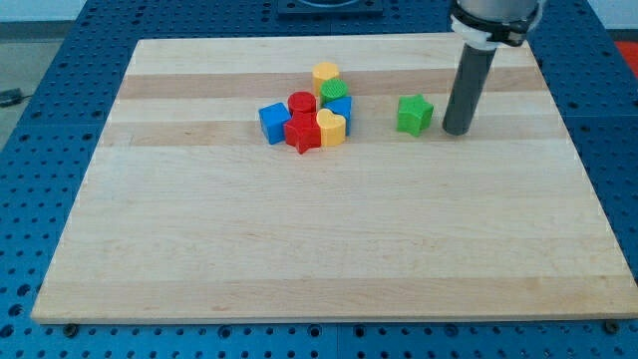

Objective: Push the green star into the blue triangle and green circle

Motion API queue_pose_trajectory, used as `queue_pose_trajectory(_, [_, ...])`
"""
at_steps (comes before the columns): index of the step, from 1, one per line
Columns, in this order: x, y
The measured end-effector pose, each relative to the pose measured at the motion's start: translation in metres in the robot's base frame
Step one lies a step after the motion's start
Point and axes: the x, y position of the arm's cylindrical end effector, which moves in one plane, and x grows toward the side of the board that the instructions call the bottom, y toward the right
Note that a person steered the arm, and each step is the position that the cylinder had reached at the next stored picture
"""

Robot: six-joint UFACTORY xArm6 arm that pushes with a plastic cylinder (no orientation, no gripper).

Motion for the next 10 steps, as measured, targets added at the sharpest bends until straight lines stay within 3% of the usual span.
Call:
queue_pose_trajectory(4, [-0.009, -0.057])
queue_pose_trajectory(7, [-0.021, -0.008])
queue_pose_trajectory(10, [-0.026, -0.069])
